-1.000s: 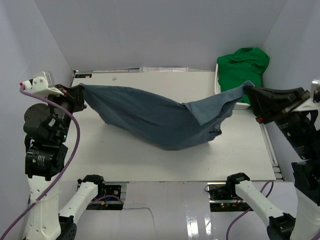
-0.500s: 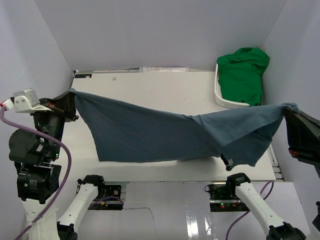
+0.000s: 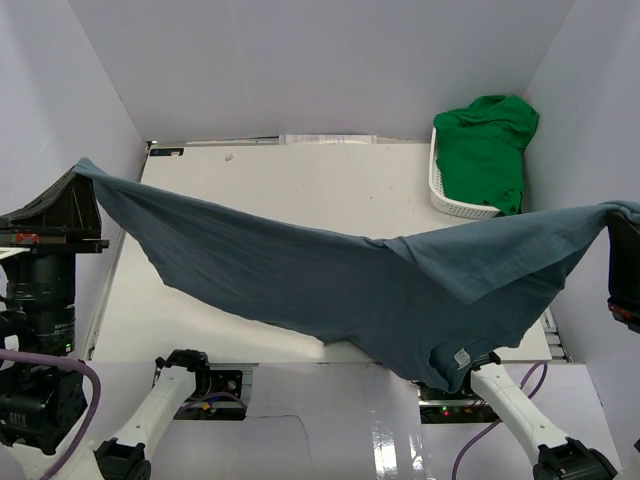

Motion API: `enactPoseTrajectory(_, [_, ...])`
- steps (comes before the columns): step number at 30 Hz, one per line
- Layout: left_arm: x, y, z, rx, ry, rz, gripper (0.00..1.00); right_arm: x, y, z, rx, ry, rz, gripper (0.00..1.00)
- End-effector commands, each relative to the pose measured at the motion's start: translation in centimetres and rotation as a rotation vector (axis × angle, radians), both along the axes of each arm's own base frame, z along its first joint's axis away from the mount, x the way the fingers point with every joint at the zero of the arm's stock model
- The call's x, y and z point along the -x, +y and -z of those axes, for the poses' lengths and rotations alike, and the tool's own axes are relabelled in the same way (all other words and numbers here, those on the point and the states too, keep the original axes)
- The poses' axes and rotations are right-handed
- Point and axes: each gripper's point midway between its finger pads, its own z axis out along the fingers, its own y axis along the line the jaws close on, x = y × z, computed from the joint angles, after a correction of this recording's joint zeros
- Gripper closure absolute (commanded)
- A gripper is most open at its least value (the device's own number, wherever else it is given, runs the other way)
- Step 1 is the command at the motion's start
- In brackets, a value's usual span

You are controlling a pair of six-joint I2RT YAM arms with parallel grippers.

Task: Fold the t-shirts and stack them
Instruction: Flatten out the tshirt

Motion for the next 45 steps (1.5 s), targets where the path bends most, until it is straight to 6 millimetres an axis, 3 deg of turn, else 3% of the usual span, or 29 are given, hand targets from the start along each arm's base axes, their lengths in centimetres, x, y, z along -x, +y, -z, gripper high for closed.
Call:
enactPoseTrajectory(1, [-0.5,0.2,-0.3,-0.006,0.002,-0.019,1.00,1.2,-0.3,-3.3,-0.031,-0.113,-0.001,0.92])
enactPoseTrajectory(9, [1.4,1.8,-1.3,0.016,-0.045,-0.082,1.00,5.9,-2.8,-6.1,-0.093,-0.288,0.073,0.92])
enactPoseTrajectory(18, [5.0,2.9,-2.5,0.061,-0.119,-0.085,1.00,11.4,-3.7,-5.9,-0.109,-0.430,0.051,0.92])
enactPoseTrajectory(19, [5.3,3.1,-2.6,0.065,-0.130,-0.093,1.00,13.7,-4.4,-5.9,-0.131,-0.495,0.054,0.92])
enactPoseTrajectory(25, [8.2,4.9,-2.8,0.130,-0.211,-0.120,1.00,19.8,-7.4,-5.4,-0.222,-0.623,0.134,0.92])
enactPoseTrajectory(32, [9.9,5.3,-2.9,0.161,-0.263,-0.090,1.00,22.3,-7.7,-5.0,-0.246,-0.660,0.144,0.92])
enactPoseTrajectory(35, [9.7,5.3,-2.7,0.161,-0.260,-0.090,1.00,22.1,-7.5,-5.3,-0.244,-0.642,0.140,0.92])
enactPoseTrajectory(39, [8.9,5.0,-2.2,0.153,-0.242,-0.087,1.00,19.7,-7.1,-6.4,-0.259,-0.572,0.123,0.92])
enactPoseTrajectory(41, [7.0,4.5,-1.2,0.137,-0.197,-0.088,1.00,16.8,-6.4,-6.8,-0.245,-0.492,0.116,0.92])
enactPoseTrajectory(44, [4.1,3.7,1.1,0.128,-0.122,-0.083,1.00,9.6,-4.1,-6.5,-0.207,-0.312,0.062,0.92])
enactPoseTrajectory(45, [1.7,3.0,3.3,0.121,-0.056,-0.079,1.00,4.9,-2.8,-5.2,-0.185,-0.201,0.050,0.92])
